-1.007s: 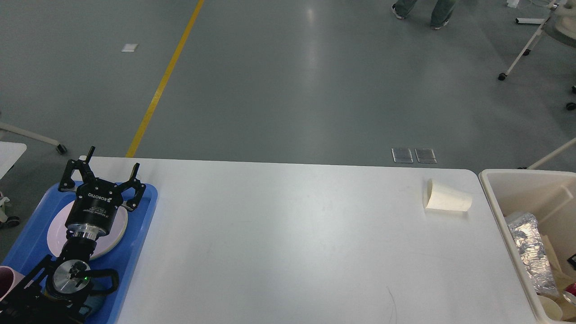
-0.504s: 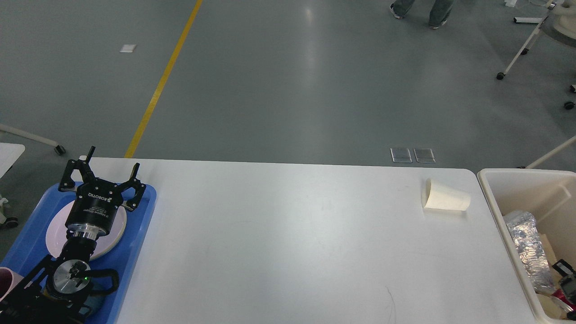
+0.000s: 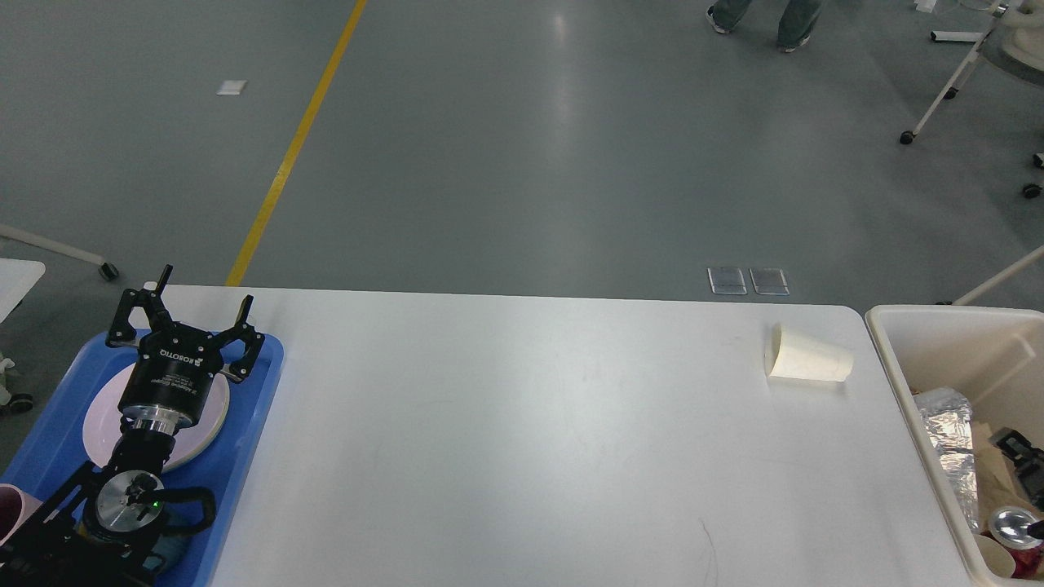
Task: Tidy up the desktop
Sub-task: 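Raise the right gripper and move it over the white paper cup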
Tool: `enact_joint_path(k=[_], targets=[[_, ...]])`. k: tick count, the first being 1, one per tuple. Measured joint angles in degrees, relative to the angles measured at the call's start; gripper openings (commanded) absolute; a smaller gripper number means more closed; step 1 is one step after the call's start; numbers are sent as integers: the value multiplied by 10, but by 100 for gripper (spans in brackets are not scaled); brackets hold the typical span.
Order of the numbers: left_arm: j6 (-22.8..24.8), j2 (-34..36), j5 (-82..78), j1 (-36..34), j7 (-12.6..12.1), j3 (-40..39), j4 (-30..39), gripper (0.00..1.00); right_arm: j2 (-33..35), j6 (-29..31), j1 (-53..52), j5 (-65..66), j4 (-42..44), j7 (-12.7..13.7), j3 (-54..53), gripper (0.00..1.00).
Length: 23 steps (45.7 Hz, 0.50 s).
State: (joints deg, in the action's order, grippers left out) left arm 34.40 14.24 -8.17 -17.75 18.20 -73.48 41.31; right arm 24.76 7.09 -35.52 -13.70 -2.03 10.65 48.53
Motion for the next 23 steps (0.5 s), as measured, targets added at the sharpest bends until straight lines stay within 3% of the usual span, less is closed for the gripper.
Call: enact_joint_path(k=[8,14,20,23], targets=[[0,0,0,0,0,0,0,96,24,96,-93,29,-3,4,-1,100],[0,0,0,0,0,0,0,96,30,180,-187,79,-24,29,8,100],[0,0,0,0,0,0,0,96,33,246,-306,145,-129,61,21,100],[0,0,0,0,0,0,0,96,36,271,-390,178,-226,77,52,100]])
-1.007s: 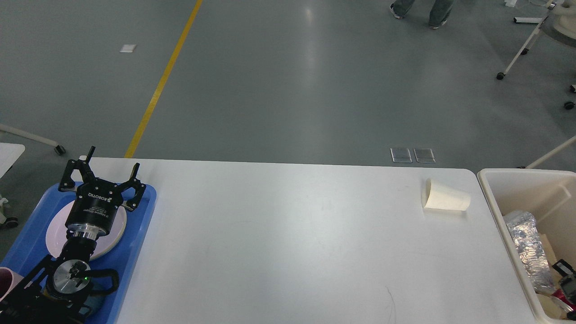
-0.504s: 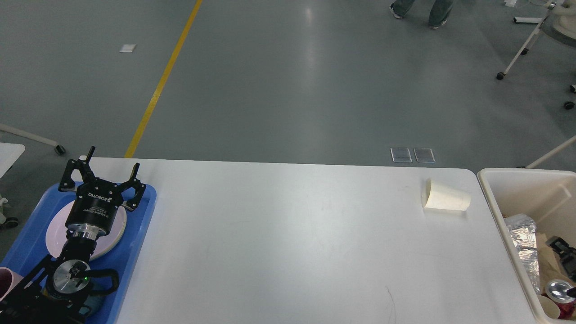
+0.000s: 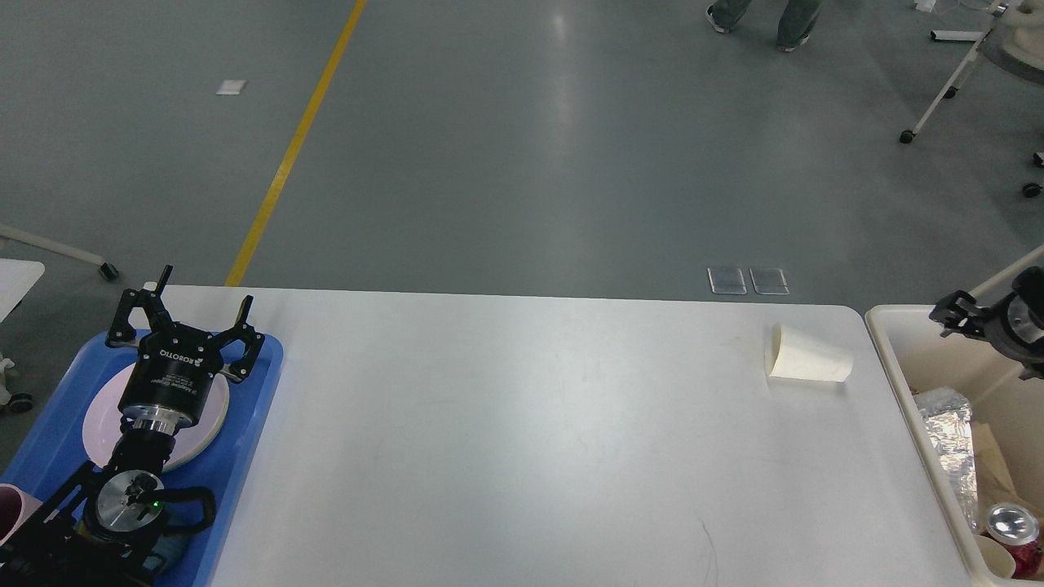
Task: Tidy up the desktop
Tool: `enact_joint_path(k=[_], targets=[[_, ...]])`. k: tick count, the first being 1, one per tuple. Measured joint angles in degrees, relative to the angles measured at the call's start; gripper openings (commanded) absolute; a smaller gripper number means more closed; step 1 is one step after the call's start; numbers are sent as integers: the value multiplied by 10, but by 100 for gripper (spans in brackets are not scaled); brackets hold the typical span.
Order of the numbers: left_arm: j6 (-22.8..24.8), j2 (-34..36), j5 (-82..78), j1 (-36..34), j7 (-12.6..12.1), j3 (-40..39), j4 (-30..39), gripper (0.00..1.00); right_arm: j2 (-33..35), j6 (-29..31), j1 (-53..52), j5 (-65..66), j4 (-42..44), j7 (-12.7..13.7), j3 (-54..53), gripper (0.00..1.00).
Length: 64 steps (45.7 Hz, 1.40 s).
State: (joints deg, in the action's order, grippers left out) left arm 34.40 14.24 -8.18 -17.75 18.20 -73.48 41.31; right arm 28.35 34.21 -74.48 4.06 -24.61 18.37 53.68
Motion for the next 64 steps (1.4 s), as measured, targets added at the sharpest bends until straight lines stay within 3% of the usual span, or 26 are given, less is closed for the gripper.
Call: enact_joint_path(k=[3,4,13,24,31,38,50,64], targets=[[0,0,0,0,0,0,0,96,-1,9,-71,12,-81,10,36,100],[0,0,0,0,0,0,0,96,-9,13,-140,16,-158,14,68,100],[0,0,0,0,0,0,0,96,-60,32,-347,11,-393,15,107,100],[0,0,0,0,-1,0,0,96,-73,86,-529,-55,-575,15,113,100],[0,0,0,0,-1,0,0,96,-66,184,-569,-68,-605,15,115,100],[0,0,0,0,-1,0,0,96,-49,186,-594,-69,-629,14,120,100],[0,0,0,0,0,0,0,96,-81,56,-560,-109,-611,1,196,98],[0,0,0,0,0,0,0,96,-81,-115,-364,-381,-467,5,189,100]])
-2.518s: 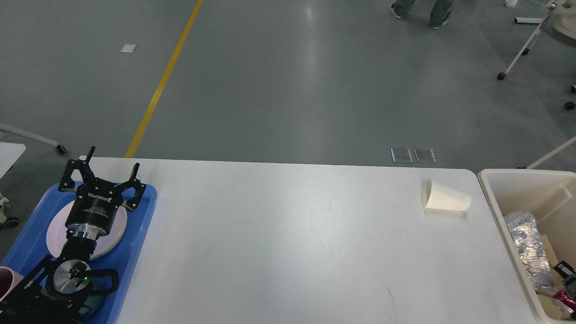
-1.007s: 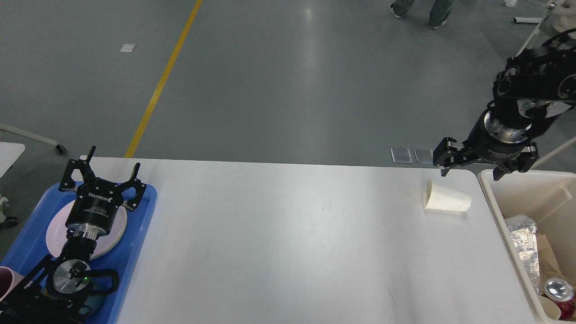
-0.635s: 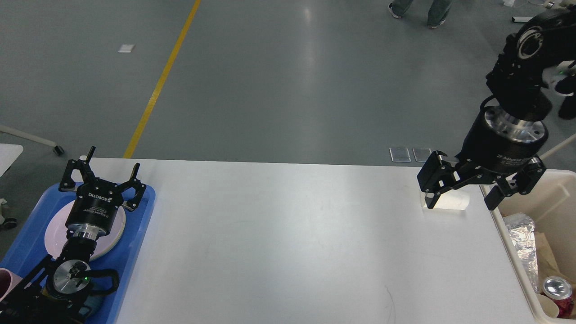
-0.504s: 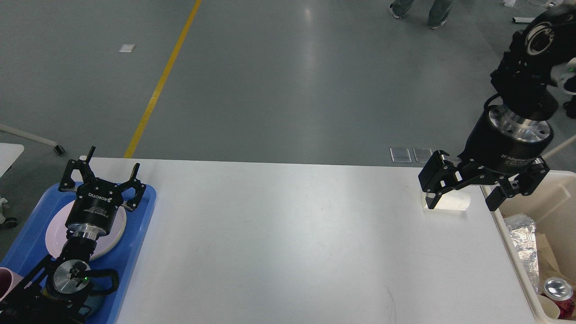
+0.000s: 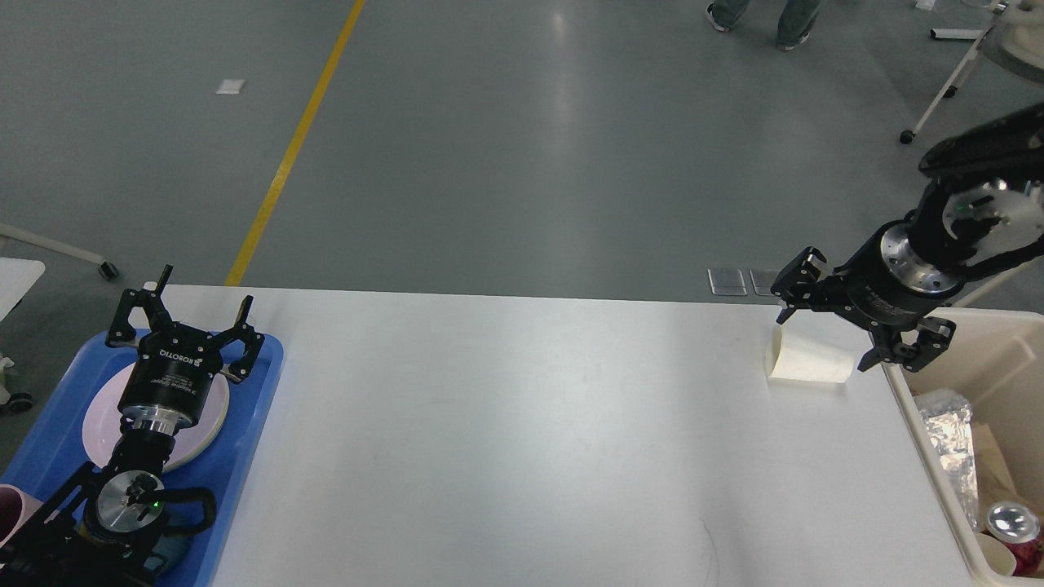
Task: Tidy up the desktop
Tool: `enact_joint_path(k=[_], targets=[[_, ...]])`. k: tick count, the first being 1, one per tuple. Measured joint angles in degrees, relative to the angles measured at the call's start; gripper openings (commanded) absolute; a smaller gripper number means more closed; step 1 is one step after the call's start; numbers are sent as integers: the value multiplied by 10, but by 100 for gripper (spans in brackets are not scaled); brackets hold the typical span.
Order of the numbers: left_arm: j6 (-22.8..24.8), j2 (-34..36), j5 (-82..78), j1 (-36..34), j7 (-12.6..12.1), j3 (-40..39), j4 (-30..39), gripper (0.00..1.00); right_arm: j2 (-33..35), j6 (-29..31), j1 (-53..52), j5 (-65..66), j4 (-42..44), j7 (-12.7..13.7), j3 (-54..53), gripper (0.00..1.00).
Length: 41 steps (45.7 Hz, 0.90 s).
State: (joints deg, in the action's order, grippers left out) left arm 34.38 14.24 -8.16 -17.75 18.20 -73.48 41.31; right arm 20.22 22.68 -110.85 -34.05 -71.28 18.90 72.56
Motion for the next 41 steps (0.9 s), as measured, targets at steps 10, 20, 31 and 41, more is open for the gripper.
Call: enact_joint_path(k=[10,20,31,41], targets=[[0,0,0,0,0,0,0,96,28,-29,162,-161,160,0,-93,100],[0,0,0,0,0,0,0,96,26,-34,400,-175,366,0,-309,100],[0,0,0,0,0,0,0,96,-12,-79,533,-109,522,0,-446,99],[0,0,0,0,0,0,0,96,-45,-109,558,-93,573,0,-476,97]])
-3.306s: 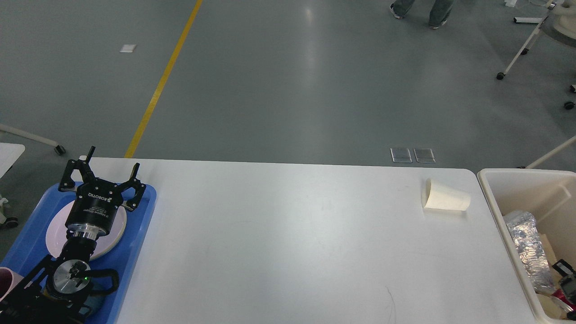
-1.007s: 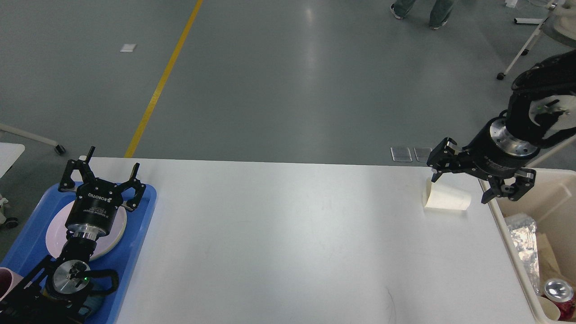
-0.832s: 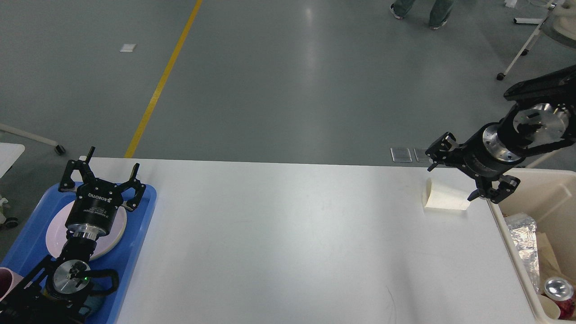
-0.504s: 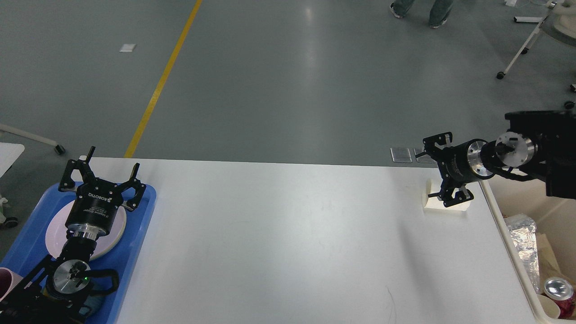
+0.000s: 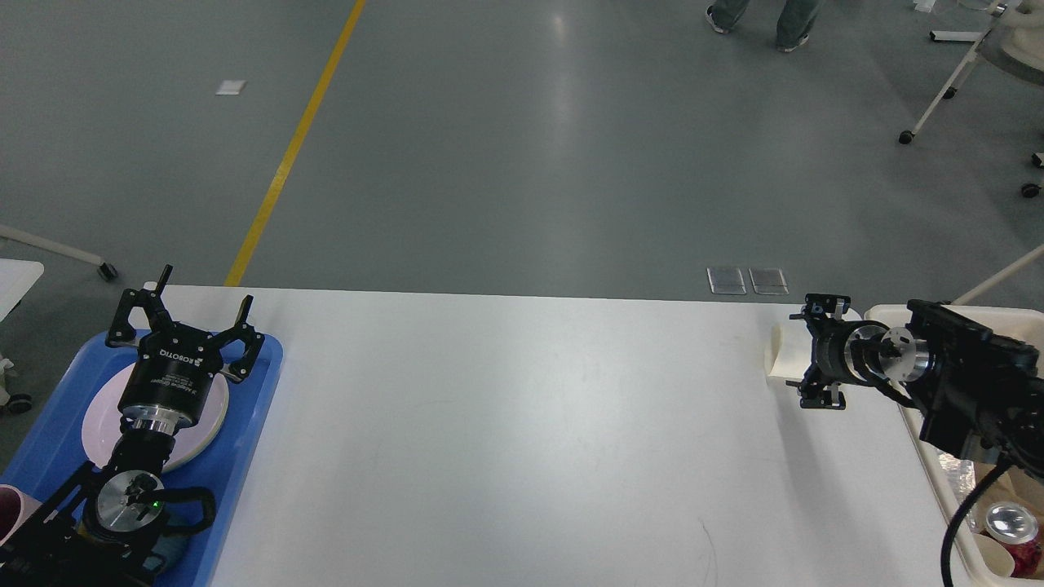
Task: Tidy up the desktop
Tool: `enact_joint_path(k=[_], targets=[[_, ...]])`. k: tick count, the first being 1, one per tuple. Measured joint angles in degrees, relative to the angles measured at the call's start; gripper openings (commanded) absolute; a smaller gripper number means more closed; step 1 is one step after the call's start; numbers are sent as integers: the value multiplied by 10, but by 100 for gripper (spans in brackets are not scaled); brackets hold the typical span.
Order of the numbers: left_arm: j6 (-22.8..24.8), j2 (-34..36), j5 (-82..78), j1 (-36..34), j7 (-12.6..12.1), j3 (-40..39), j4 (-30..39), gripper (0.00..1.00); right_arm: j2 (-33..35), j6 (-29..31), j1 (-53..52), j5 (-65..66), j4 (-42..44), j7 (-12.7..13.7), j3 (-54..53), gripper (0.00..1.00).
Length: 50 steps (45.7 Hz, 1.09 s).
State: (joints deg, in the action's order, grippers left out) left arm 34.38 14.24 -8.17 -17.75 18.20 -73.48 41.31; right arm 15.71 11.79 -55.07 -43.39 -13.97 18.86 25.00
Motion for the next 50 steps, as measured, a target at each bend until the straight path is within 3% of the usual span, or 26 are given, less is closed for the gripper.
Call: enact_joint_path(k=[16,32,36,50], targets=[[0,0,0,0,1,0,0,96,-73,-46,20,61,79,-3,4,92],[0,0,0,0,1,0,0,96,-80,-73,32,63,81,-9,2,86],[0,0,0,0,1,0,0,96,-80,-76,32,63,81,-9,2,79],[0,0,0,0,1,0,0,96,-82,-95,31,63,82,-16,-1,78]])
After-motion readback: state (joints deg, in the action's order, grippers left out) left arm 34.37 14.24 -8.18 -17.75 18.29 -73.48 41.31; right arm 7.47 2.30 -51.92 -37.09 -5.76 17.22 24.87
